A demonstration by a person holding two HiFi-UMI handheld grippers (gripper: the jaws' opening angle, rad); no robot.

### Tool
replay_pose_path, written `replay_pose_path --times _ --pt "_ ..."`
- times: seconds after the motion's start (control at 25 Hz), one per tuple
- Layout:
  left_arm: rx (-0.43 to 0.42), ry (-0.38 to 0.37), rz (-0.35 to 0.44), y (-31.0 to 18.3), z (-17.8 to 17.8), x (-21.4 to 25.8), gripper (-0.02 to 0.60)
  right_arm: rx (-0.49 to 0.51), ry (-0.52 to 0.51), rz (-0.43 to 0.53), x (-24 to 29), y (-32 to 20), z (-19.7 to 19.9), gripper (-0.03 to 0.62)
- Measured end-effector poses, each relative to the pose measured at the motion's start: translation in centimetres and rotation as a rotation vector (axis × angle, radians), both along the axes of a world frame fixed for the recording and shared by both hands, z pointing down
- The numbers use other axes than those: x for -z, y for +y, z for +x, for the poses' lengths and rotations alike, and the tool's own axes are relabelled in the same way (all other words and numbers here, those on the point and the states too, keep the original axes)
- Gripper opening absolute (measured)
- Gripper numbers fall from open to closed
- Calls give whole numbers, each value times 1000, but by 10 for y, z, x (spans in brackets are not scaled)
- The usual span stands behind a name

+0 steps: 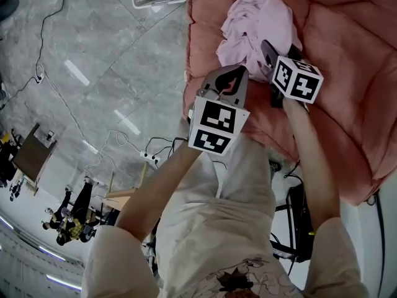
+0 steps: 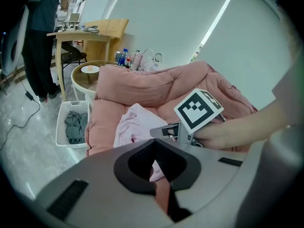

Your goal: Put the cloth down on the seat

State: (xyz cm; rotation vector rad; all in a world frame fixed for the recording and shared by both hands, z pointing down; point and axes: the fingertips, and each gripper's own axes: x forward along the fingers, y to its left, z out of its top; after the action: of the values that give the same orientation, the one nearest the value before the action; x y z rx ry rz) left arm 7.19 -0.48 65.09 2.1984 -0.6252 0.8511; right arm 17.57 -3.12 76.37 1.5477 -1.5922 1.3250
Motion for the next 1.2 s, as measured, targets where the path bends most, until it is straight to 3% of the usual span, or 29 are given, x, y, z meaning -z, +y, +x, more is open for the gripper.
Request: replay_pose_path --times 0.56,0.84,1.2 --pt "-29 16 49 -3 -7 62 5 -10 25 78 83 14 -1 290" --pt "-39 33 61 -1 -11 103 5 16 1 101 128 27 -17 73" --pt "-19 42 90 21 -42 150 5 22 -74 176 194 45 -61 44"
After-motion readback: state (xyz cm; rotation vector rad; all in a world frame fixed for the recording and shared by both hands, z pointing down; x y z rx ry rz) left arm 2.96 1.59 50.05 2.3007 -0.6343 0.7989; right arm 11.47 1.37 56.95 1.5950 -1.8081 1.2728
